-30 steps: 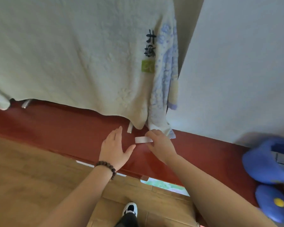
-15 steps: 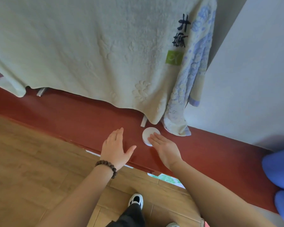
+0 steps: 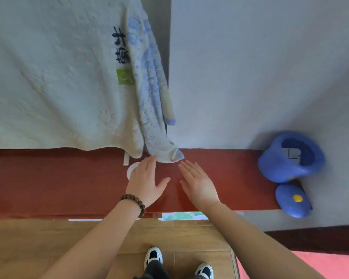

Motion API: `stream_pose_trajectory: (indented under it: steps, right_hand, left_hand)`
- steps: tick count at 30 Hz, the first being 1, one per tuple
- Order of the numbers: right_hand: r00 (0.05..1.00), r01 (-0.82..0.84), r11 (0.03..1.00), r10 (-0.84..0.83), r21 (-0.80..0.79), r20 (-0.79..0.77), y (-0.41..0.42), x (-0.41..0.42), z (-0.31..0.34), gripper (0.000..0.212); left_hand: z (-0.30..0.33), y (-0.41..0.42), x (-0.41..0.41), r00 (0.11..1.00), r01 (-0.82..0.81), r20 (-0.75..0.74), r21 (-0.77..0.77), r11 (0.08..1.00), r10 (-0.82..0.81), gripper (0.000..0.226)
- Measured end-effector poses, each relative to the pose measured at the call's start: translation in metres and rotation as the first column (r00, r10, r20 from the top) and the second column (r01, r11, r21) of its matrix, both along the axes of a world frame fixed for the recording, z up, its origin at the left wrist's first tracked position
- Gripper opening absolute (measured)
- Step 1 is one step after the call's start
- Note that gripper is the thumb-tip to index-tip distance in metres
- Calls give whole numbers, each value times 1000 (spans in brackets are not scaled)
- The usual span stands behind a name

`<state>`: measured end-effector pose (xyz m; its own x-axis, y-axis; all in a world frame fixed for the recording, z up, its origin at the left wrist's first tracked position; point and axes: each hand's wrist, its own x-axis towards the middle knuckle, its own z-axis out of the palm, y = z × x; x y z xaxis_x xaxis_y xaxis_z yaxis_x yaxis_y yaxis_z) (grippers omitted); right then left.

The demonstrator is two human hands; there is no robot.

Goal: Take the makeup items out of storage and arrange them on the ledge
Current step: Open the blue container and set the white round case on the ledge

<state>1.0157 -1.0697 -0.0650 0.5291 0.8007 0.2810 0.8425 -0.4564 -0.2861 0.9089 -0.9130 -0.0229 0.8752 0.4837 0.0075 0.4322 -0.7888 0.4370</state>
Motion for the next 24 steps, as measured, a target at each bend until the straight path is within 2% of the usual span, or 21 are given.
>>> stream_pose_trajectory:
  steps: [4,7,10,13,17,24]
  right_hand:
    - [977,211,976,-210,44,-43,-65,17,6,42]
    - [924,377,922,-368,88,-105,-115,29,8,38]
    - [812,575,811,-549,107,-199,-164,44,9,37]
    - [659,737,672,-693,68,-293,-211,59,10,40]
    - [511,818,572,-770,-61,-382,-250,74,3,48]
    - [372,854,496,-791,-155,-486,-257,88,-13,50]
  left_hand:
    - [0,-46,51,980,197,33,34,980,-198,72]
    - [2,-85,87,939,340,45,40,939,-342,75]
    - [4,-121,121,887,457,47,41,888,-459,76]
    - [5,-152,156,847,529,54,21,849,-529,80]
    - [8,-187,200,846,533,63,-59,844,-530,91]
    - [13,-218,238,850,527,84,-131,840,-520,115]
